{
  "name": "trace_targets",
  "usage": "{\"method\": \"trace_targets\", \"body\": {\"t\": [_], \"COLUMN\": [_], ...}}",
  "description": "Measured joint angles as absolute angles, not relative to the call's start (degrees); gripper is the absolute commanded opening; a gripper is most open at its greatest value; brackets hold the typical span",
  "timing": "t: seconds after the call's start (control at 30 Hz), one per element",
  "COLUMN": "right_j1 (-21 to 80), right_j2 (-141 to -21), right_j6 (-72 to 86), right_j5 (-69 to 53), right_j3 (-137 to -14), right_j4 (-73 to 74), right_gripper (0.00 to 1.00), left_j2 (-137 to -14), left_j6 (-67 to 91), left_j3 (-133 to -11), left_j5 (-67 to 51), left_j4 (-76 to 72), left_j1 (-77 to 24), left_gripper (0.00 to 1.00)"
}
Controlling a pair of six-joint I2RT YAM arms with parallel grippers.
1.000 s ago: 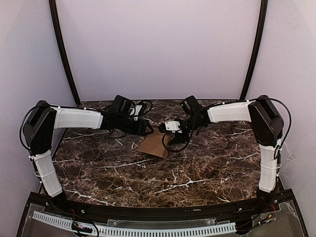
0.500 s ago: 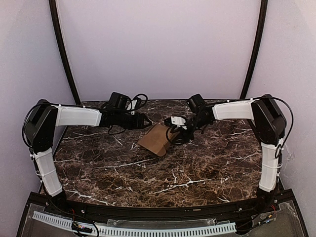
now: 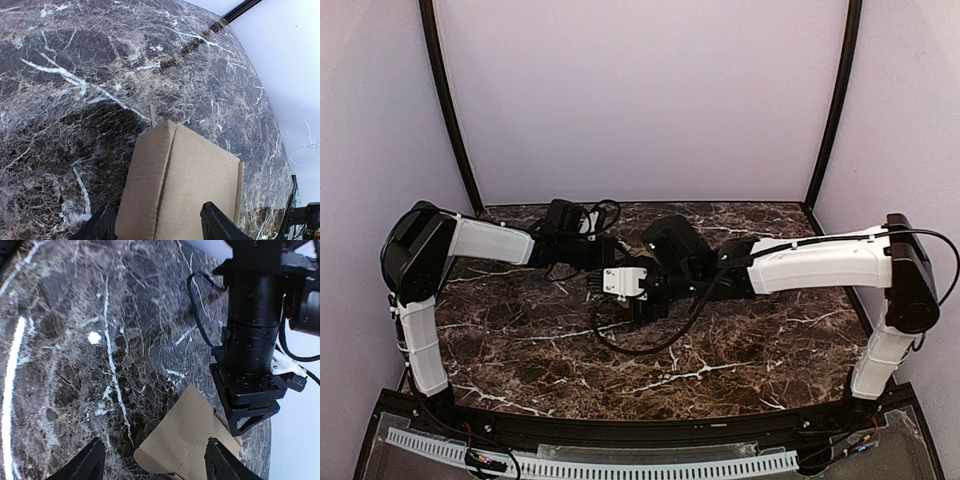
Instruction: Fold the paper box
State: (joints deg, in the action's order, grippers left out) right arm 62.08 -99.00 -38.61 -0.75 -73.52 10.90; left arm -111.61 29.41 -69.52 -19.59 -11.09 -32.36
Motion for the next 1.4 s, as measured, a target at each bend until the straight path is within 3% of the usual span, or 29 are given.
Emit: {"method": "trace_targets", "body": {"t": [0.27, 0.63, 0.8, 1.0, 1.33, 1.4], "right_j1": [67.3, 69.1, 70.8, 74.8, 75.6, 75.6], "right_j2": [-112.5, -119.0, -120.3, -118.4, -110.7, -109.7], "right_j6": [-36.8, -42.7, -49.9, -55.4, -55.6, -54.2], "right_j5": [18.0, 34.0, 40.4, 42.9, 42.9, 41.8], "right_j3": [-77.1, -77.1, -72.8, -68.1, -64.4, -64.4], "right_j4": [9.7, 0.2, -10.0, -15.2, -14.4, -12.1], "right_gripper": [0.69, 0.52, 0.33, 0.01, 0.0, 0.29], "left_j2": [-113.7, -108.7, -105.5, -100.9, -96.6, -96.2], "left_j6": [33.1, 35.7, 35.7, 35.2, 33.2, 32.9], "left_j3": [-66.0, -58.3, -56.4, -54.9, -52.4, -51.6], "left_j5": [-21.6, -20.5, -19.3, -17.7, -15.2, -14.9], "left_j4": [-17.0, -20.9, -21.1, -20.8, -20.2, -19.8], "left_j1": [-32.2, -30.9, -30.7, -30.6, -30.3, -30.3], "left_gripper": [0.57, 0.57, 0.57, 0.57, 0.58, 0.58]}}
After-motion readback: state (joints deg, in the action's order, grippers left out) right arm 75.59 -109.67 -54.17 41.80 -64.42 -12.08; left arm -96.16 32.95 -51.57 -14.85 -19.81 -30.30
